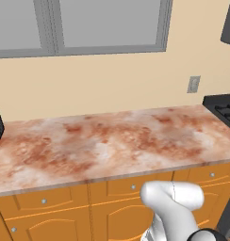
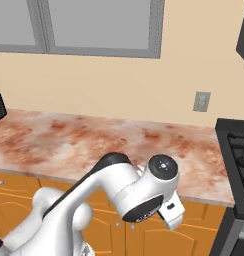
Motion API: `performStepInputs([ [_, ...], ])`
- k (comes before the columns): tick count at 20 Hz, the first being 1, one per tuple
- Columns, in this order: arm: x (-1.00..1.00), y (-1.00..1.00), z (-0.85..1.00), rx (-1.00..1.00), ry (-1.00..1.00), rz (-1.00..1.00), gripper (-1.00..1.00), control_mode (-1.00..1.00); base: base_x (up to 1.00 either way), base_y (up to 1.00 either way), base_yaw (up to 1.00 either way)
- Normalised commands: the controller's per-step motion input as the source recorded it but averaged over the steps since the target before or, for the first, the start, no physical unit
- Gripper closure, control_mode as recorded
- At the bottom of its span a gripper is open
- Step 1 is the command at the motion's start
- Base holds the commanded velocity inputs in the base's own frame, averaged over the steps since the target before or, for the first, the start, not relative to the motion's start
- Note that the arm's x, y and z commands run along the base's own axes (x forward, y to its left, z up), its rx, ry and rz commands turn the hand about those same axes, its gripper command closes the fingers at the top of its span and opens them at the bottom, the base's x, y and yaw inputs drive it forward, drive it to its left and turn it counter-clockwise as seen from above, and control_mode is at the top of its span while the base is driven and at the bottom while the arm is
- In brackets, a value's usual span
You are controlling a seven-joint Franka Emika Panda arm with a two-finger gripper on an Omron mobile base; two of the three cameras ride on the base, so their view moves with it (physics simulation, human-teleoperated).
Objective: Take the tongs from the drawer on the right and place them on the dining counter next to the tray containing the kebab skewer.
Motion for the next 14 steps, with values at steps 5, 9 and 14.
performStepInputs([
  [5, -0.28, -0.15, -0.72, -0.19, -0.07, 0.18, -1.0, -1.0, 0.0, 0.0, 0.0],
  [9, -0.02, -0.03, -0.59, -0.18, -0.16, 0.22, -1.0, -1.0, 0.0, 0.0, 0.0],
  [14, 0.0, -0.11, -0.28, -0.1, -0.42, 0.2, -1.0, -1.0, 0.0, 0.0, 0.0],
])
